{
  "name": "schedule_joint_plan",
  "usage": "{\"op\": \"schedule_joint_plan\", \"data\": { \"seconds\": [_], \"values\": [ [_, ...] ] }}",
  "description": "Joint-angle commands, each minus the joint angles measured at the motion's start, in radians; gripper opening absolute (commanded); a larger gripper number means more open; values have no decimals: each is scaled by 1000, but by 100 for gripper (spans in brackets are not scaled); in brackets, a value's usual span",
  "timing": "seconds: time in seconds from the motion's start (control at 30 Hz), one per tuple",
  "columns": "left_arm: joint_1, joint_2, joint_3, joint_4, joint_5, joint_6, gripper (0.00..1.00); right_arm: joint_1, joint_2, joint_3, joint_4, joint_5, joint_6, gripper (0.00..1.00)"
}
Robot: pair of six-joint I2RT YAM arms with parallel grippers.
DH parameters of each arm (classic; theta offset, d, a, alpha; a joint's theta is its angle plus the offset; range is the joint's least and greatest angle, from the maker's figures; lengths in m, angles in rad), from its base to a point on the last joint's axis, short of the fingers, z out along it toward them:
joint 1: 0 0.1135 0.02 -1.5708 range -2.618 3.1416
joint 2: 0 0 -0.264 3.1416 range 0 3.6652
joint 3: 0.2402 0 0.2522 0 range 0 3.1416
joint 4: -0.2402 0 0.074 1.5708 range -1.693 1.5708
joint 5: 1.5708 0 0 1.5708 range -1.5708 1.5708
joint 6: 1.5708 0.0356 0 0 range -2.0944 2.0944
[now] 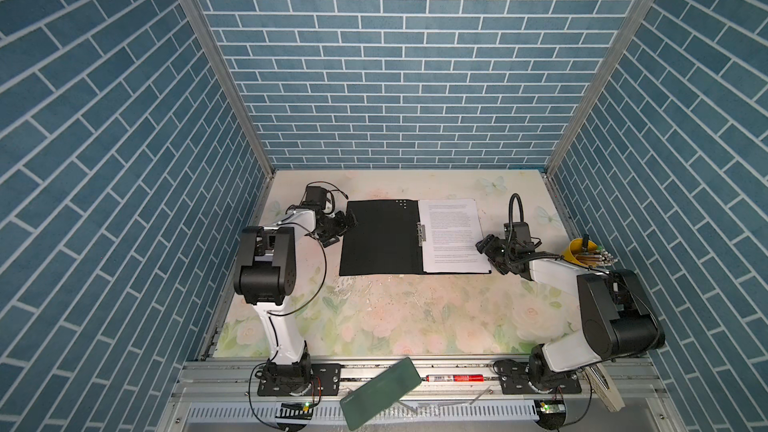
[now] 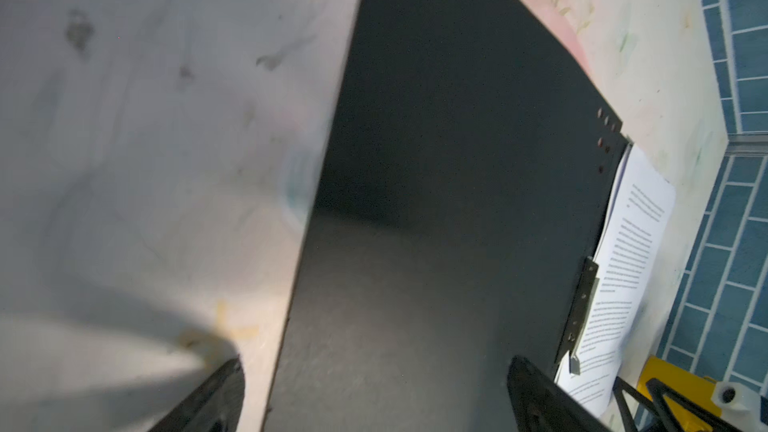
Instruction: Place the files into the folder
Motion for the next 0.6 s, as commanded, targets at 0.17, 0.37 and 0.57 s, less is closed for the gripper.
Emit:
{"op": "schedule_joint_plan", "data": {
  "seconds": [0.17, 0.37, 0.57],
  "values": [
    [7, -71, -141, -99, 1, 46, 100, -51, 138, 152, -15, -6, -90, 77],
    [6, -62, -150, -110, 41, 83, 100, -55, 264, 241, 12, -129, -110, 76],
    [3, -19, -126, -117, 113, 110, 100, -54, 266, 204, 31, -153, -101, 74]
  ]
}}
